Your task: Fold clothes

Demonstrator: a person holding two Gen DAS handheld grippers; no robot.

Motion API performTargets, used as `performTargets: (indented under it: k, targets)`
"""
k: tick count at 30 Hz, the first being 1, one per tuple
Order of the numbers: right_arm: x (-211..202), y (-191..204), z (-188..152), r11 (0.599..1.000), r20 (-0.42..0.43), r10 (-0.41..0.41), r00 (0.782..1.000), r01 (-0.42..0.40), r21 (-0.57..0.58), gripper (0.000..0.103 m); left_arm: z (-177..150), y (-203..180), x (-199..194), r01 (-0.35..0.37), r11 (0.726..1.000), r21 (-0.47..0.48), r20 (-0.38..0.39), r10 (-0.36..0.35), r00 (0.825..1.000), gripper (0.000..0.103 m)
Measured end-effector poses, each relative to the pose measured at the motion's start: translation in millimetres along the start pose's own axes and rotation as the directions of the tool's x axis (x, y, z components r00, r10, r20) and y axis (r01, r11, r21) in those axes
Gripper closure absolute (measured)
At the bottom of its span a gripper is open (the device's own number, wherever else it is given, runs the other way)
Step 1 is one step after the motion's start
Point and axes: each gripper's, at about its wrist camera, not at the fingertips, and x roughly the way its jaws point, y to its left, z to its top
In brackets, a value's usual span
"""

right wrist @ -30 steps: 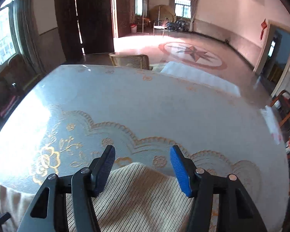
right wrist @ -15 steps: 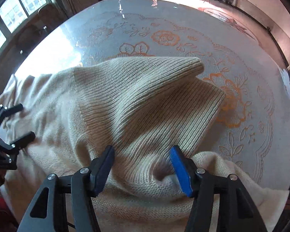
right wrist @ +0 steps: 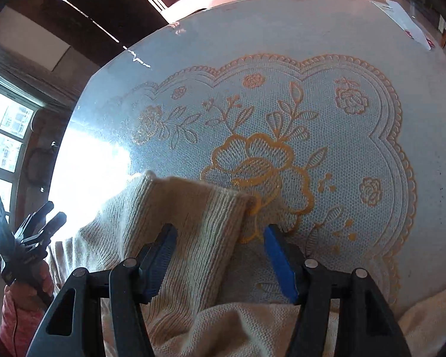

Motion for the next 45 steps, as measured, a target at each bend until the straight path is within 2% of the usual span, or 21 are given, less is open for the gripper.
performTargets:
  k: [5, 6, 8, 9, 10, 12, 13, 16, 20, 22, 23, 24, 26, 29, 31, 36, 38, 39, 43, 45]
  targets:
    - [9.2, 6.7, 2.2, 0.997, -0.002, 0.065, 0.998, -0.065, -0.035, 0.044, 41.5, -16.7, 32.0, 0.041, 0.990, 0.133, -0.025, -0.038, 0.999, 0.000]
    - [11.0, 8.1, 2.5, 0.996, -0.003, 0.079, 0.997, -0.079, -0.043, 0.053, 44.7, -18.3, 37.2, 0.084, 0.987, 0.135, -0.053, -0.077, 0.996, 0.000]
    - [14.2, 9.7, 3.0, 0.993, -0.002, 0.101, 0.995, -0.100, -0.054, 0.065, 47.5, -20.5, 47.5, 0.154, 0.980, 0.124, -0.111, -0.141, 0.984, 0.000]
    - [16.0, 9.1, 3.4, 0.993, -0.005, 0.107, 0.994, -0.107, -0.058, 0.075, 47.8, -21.3, 52.8, 0.173, 0.978, 0.115, -0.138, -0.157, 0.978, 0.000]
    - [16.5, 7.3, -0.1, 0.992, -0.007, 0.106, 0.994, -0.106, -0.064, 0.077, 46.8, -24.6, 54.5, 0.179, 0.975, 0.131, -0.141, -0.160, 0.977, 0.000]
    - [14.4, 0.9, -11.7, 0.993, -0.002, 0.098, 0.995, -0.098, -0.068, 0.090, 44.5, -32.0, 56.8, 0.186, 0.967, 0.173, -0.141, -0.162, 0.977, 0.001]
    - [12.9, -3.4, -15.7, 0.993, 0.000, 0.105, 0.994, -0.105, -0.058, 0.091, 43.2, -36.1, 57.1, 0.196, 0.961, 0.194, -0.144, -0.170, 0.975, 0.001]
    - [9.1, -15.7, -25.4, 0.991, 0.006, 0.128, 0.992, -0.128, -0.032, 0.092, 40.3, -48.3, 54.6, 0.283, 0.928, 0.242, -0.171, -0.246, 0.954, 0.005]
    - [7.6, -24.5, -26.3, 0.989, 0.012, 0.145, 0.989, -0.145, -0.024, 0.092, 44.3, -53.7, 56.1, 0.349, 0.907, 0.236, -0.181, -0.312, 0.933, 0.013]
    - [6.9, -25.9, -29.1, 0.989, 0.016, 0.148, 0.989, -0.147, -0.021, 0.092, 50.0, -49.2, 56.6, 0.407, 0.894, 0.185, -0.177, -0.377, 0.909, 0.031]
    - [6.6, -26.6, -30.4, 0.989, 0.018, 0.149, 0.989, -0.149, -0.020, 0.092, 53.0, -45.5, 59.3, 0.441, 0.886, 0.141, -0.186, -0.414, 0.891, 0.057]
    - [6.4, -27.6, -31.1, 0.989, 0.019, 0.150, 0.988, -0.150, -0.017, 0.092, 55.4, -41.3, 63.2, 0.453, 0.886, 0.096, -0.189, -0.430, 0.883, 0.069]
    - [10.9, -11.4, -37.6, 0.989, 0.021, 0.147, 0.989, -0.146, -0.014, 0.092, 58.0, -36.7, 67.6, 0.460, 0.886, 0.063, -0.191, -0.442, 0.877, 0.075]
    - [10.3, -11.5, -35.7, 0.992, 0.019, 0.123, 0.992, -0.123, -0.020, 0.093, 58.2, -32.9, 69.8, 0.454, 0.889, 0.062, -0.209, -0.434, 0.877, 0.086]
    - [11.6, -8.2, -35.1, 0.995, 0.020, 0.100, 0.995, -0.099, -0.032, 0.094, 55.6, -34.0, 61.4, 0.444, 0.893, 0.072, -0.208, -0.422, 0.883, 0.090]
    - [12.9, -1.3, -33.1, 0.998, 0.051, 0.065, 0.997, -0.064, -0.027, 0.096, 52.0, -31.7, 42.1, 0.366, 0.926, 0.092, -0.132, -0.353, 0.926, 0.093]
    - [7.8, 0.3, -30.5, 0.997, 0.090, 0.079, 0.993, -0.078, -0.013, 0.096, 55.2, -25.6, 25.5, 0.332, 0.939, 0.090, -0.046, -0.329, 0.943, 0.093]
    - [1.9, 2.7, -28.5, 0.996, 0.116, 0.085, 0.990, -0.084, -0.013, 0.096, 57.4, -22.2, 14.8, 0.322, 0.942, 0.091, 0.004, -0.324, 0.946, 0.093]
    - [-36.9, 24.0, -16.1, 0.994, 0.246, 0.093, 0.965, -0.075, -0.081, 0.096, 65.2, -12.0, -27.9, 0.268, 0.956, 0.118, 0.180, -0.286, 0.941, 0.093]
    - [-57.2, 36.9, -9.1, 0.991, 0.312, 0.082, 0.946, -0.044, -0.127, 0.096, 70.1, -10.1, -40.5, 0.189, 0.971, 0.148, 0.251, -0.222, 0.942, 0.093]
